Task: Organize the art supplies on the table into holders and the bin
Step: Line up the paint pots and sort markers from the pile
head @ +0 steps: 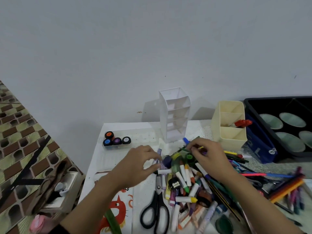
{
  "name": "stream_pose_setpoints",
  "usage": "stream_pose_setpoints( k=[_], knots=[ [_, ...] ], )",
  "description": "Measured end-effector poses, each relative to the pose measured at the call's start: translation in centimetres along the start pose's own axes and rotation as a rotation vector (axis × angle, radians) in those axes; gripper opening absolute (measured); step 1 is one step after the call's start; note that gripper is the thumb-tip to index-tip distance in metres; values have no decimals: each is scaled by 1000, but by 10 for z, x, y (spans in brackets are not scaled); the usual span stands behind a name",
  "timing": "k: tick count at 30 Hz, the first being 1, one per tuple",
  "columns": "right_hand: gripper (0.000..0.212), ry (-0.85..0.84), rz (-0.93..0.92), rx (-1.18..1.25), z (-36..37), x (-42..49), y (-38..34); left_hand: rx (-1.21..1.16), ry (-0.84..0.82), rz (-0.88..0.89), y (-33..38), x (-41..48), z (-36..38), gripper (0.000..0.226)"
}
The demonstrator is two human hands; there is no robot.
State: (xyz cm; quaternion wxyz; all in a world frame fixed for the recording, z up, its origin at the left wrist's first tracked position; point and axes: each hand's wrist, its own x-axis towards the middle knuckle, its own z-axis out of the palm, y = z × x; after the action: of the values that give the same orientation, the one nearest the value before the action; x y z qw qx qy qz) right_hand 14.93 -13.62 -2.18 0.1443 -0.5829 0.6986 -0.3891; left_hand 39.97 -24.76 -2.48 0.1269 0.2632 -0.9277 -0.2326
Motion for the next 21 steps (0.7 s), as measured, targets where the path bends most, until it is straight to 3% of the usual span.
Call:
stream_pose_setpoints(
  k=[5,10,21],
  knots=[
    [23,-123,-66,-208,-13,-19,26,85,-200,136,34,20,17,35],
    [34,-212,-198,-412,-10,-13,35,111,-295,160,44,26,23,45],
    [28,-423,-253,-647,-7,11,25,54,-241,19,44,11,26,24]
  ],
)
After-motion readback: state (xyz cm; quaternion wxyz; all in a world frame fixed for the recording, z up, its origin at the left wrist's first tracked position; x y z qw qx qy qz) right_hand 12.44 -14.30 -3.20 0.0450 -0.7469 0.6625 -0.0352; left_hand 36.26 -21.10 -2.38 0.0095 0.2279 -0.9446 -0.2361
